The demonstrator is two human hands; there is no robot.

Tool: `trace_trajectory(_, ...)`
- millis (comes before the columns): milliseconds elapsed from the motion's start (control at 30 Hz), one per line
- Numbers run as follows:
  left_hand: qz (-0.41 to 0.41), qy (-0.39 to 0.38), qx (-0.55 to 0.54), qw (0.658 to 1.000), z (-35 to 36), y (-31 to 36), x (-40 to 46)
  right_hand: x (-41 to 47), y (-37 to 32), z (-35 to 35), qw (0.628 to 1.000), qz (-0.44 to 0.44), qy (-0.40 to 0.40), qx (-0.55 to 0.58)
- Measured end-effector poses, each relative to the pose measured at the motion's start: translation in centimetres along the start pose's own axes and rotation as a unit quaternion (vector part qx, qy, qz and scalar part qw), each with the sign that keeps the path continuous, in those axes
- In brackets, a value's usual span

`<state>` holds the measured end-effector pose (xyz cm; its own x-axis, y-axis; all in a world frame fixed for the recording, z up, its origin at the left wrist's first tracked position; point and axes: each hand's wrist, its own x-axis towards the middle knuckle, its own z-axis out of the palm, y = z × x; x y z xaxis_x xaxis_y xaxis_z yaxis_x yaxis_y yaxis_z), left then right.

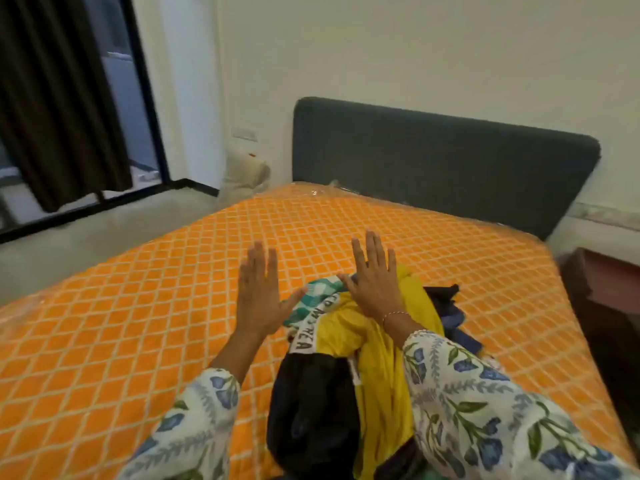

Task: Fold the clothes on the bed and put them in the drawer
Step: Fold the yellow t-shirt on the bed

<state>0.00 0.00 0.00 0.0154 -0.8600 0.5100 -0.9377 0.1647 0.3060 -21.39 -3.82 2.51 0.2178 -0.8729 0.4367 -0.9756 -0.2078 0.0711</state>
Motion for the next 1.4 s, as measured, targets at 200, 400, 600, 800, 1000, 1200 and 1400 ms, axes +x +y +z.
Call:
trace_trajectory(200, 0.054, -0.348, -0.026, 0.936, 7.3, 10.4, -1.0, -3.8, 8.2, 3.5, 0.976, 0.119, -0.177, 0.041)
trace_trajectory(400, 0.072, -0.305, -0.041, 0.949, 7.8, 10.8, -0.9, -3.9, 6.2, 4.2, 0.97, 0.15, -0.174, 0.075)
trace_trajectory(600, -0.213, -0.169, -0.414, 0.869, 4.9, 8.7, 0.1, -0.5, -0.8, 1.4, 0.975, 0.093, -0.063, 0.192)
trace_trajectory(800, -0.355, -0.075, -0.596, 0.716, -2.4, 1.3, 1.6, 3.6, -10.6, -3.0, 0.847, 0.08, -0.018, 0.525)
trace_trajectory(1000, -0.316, -0.122, -0.455, 0.824, -12.0, -8.6, -0.9, 2.8, -22.7, -5.2, 0.663, 0.082, -0.143, 0.73)
trace_trajectory(1200, -0.438, 0.14, -0.46, 0.759, -20.1, -19.4, -4.3, 0.6, -32.8, -6.4, 0.739, -0.159, -0.259, 0.601)
trace_trajectory(1400, -0.497, 0.138, -0.463, 0.721, -30.1, -29.6, -7.0, -0.3, -44.5, -8.8, 0.764, -0.197, -0.103, 0.605)
